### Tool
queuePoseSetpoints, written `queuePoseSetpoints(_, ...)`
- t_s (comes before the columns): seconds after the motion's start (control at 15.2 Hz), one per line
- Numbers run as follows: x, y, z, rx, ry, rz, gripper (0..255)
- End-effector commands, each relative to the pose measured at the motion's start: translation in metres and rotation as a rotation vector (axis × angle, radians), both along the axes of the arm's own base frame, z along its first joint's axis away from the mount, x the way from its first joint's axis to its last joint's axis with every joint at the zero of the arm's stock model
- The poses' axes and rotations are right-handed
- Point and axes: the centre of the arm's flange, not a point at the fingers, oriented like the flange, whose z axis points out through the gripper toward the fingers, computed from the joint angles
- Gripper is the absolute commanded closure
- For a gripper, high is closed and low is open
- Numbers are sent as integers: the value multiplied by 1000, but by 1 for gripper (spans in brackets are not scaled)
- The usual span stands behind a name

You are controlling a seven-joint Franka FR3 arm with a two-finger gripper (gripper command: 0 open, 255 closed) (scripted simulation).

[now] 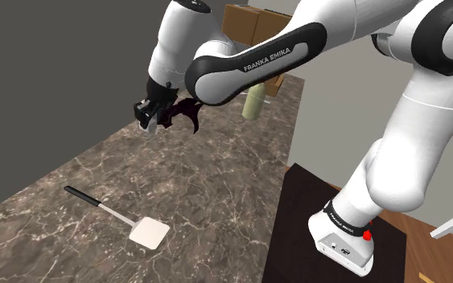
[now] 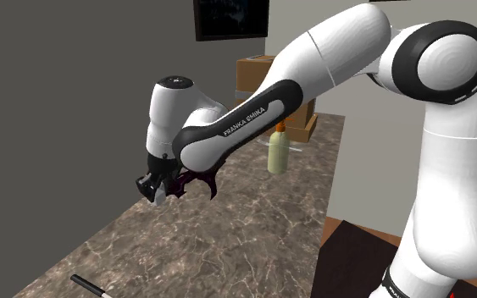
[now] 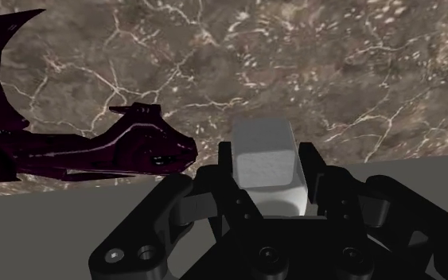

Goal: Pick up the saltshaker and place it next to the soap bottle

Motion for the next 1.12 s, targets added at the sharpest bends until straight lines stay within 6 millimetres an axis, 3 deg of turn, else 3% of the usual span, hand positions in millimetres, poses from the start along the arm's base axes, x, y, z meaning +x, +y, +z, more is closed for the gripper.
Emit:
queuePoseSetpoints(0.0,0,0,12,0,0,0,255)
queuePoseSetpoints(1.06,0,0,96,0,0,0,255)
